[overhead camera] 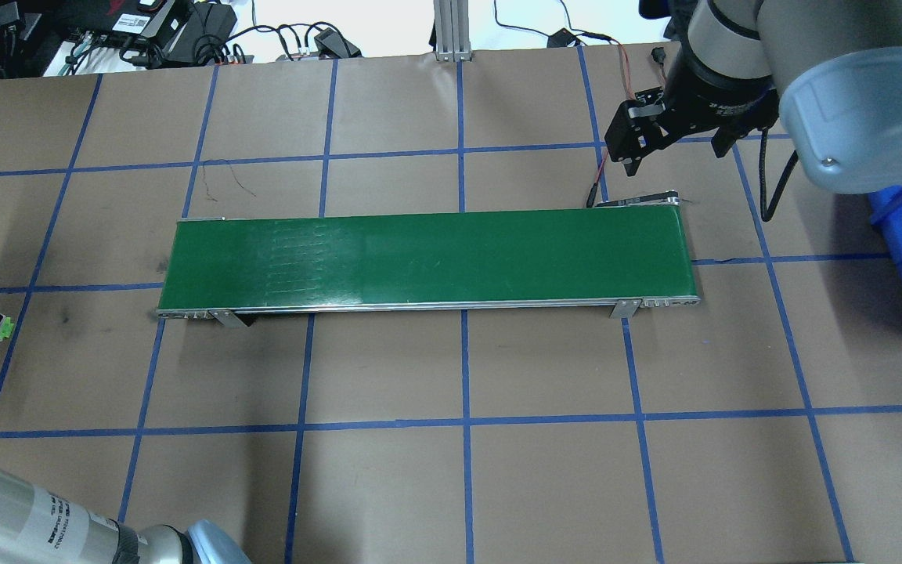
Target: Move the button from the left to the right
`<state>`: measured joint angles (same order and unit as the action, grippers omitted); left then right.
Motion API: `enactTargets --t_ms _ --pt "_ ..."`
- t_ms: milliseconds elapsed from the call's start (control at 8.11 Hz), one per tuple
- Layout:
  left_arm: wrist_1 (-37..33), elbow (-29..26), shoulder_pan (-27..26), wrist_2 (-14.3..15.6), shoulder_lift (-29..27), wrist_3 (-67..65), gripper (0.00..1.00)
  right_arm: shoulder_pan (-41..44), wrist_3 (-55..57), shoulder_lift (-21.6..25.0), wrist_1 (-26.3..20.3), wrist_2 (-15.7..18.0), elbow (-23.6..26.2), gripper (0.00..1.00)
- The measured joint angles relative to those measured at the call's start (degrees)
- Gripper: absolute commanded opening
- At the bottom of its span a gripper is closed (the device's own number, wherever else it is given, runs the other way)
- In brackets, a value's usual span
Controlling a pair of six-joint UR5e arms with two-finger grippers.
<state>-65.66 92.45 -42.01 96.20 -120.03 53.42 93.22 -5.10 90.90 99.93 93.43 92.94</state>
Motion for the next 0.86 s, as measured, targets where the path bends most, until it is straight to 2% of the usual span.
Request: enactTargets --t_ms 370,494,617,864 --pt "0.00 0.01 -0.02 0.12 -0.03 0.08 0.38 -0.05 0.00 -0.02 -0.03 0.00 0.04 1.00" --pt "-0.04 0.01 -0.01 0.14 -0.03 0.06 0.27 -0.05 0.00 -0.02 -0.05 0.00 0.04 1.00" --pt "-0.07 0.01 0.00 0.17 -0.03 0.00 0.21 -0.06 0.00 -0.02 -0.04 0.00 0.04 1.00" --pt "-0.39 -0.07 0.00 0.31 0.28 -0.12 0.17 -0.06 0.00 -0.02 -0.07 0.00 0.09 1.00"
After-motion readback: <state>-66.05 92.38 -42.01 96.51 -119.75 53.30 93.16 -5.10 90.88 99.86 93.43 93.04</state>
